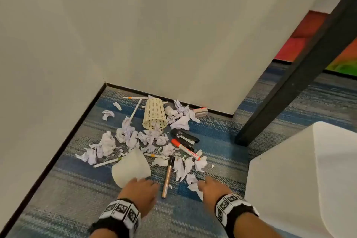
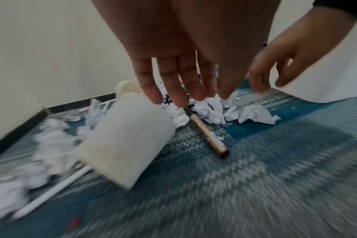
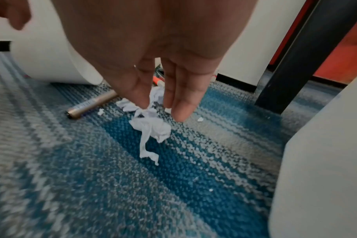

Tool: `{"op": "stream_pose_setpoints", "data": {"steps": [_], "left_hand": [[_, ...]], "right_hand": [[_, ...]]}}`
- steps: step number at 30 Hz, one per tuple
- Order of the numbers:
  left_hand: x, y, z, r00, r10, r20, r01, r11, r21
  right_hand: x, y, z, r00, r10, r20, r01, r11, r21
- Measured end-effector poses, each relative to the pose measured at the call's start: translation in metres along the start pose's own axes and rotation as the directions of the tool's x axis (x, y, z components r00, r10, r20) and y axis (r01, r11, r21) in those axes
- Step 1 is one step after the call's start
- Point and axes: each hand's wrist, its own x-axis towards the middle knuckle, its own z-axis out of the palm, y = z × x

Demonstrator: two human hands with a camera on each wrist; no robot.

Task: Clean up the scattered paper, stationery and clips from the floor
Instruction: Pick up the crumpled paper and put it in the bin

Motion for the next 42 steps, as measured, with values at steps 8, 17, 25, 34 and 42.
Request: {"op": "stream_pose_setpoints", "data": {"steps": [8,17,25,34,42], "left_hand": [[0.098,0.027,0.008,0.987,-0.015,-0.157,0.017,1.0,0.009],[0.133,0.031,0.013,0.98,-0.113,-0.163,0.128,0.988,0.086],[0.065,0.021,-0.016,0.894,-0.092,-0.438,0.063,0.995,-0.079],[-0.019,0.051,-0.09,0.674,-0.013,-0.739,-0.289,0.916,-0.28],[-0.045,0.181,-0.136,0.354,0.241,-0.904,-0.677,0.733,-0.069]], "right_hand": [[0.035,0.008,0.043,0.97,0.053,-0.237,-0.035,0.996,0.078],[0.004,0.016,0.043,0.901,0.044,-0.431,0.103,0.944,0.313],[-0.044,-0.004,0.001,0.798,0.039,-0.601,0.165,0.945,0.281],[-0.153,-0.021,-0.071,0.538,0.019,-0.842,0.418,0.862,0.286],[-0.241,0.039,-0.077,-0.103,0.418,-0.903,0.33,0.87,0.365]]}}
